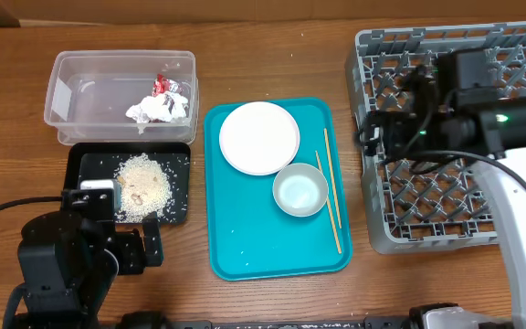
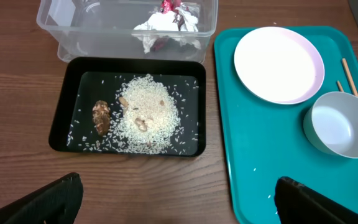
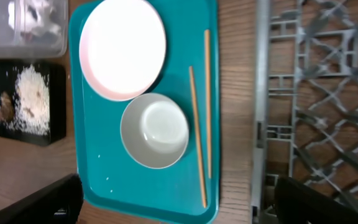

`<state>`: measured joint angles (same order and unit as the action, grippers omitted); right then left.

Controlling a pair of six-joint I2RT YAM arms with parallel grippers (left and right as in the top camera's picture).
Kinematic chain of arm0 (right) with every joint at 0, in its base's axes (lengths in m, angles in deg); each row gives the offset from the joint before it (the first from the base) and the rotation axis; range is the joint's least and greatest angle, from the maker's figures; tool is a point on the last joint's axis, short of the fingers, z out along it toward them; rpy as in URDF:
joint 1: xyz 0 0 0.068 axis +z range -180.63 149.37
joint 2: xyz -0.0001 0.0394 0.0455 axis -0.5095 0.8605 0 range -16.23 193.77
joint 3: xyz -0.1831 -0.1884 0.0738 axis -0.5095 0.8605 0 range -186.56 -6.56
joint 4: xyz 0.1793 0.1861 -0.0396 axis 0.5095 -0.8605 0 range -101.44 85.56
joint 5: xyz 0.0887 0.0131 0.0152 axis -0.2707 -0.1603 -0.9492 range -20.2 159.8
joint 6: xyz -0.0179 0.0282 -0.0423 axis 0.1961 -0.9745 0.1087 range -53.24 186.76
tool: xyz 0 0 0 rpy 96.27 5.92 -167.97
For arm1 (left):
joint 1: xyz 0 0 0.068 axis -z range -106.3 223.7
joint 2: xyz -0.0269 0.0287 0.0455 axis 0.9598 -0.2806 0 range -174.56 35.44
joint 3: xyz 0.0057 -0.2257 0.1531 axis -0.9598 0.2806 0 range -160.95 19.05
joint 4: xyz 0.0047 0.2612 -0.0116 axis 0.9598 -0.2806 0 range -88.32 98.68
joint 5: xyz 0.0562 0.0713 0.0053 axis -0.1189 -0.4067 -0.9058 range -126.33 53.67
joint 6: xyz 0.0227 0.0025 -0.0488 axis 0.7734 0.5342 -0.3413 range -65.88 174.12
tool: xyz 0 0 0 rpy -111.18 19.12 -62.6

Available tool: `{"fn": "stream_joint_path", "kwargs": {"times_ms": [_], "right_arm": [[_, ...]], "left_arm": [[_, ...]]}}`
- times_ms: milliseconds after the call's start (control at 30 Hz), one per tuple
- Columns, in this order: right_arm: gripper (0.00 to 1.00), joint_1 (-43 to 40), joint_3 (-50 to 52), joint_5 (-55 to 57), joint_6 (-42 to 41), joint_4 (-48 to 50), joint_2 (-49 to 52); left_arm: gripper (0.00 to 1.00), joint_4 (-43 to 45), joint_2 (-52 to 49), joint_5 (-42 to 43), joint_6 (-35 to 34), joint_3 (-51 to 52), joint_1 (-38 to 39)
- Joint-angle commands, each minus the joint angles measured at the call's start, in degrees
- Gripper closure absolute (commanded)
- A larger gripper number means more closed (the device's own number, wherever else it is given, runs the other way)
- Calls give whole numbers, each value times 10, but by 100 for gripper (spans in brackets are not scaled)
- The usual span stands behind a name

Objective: Sort waste into correct bins and load items into the dishwasher
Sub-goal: 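Withdraw left gripper and move right gripper toward the white bowl, then grasp the white bowl rim with right gripper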

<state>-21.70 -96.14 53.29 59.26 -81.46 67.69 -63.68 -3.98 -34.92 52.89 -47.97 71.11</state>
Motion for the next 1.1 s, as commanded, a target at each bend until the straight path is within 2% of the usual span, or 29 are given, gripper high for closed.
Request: {"fn": "stream_joint_path", "kwargs": {"times_ms": [0,200,433,533,1067], "right_arm": [[0,31,-4,2,-6,10,33],[0,78,-4,2,-17,24,84],[0,95,-4,2,-20,20,130],[0,97,-4,2,-21,18,151],[0,105,-4,4,-21,34,191]], "left_arm": [[0,6,-13,-5,12,5,3],[0,17,-76,18,8,13,-11],[0,22,-109,91,10,13,-118],[0,22,-111,91,-5,13,-144],[0,21,-111,87,-5,13,-145]]}}
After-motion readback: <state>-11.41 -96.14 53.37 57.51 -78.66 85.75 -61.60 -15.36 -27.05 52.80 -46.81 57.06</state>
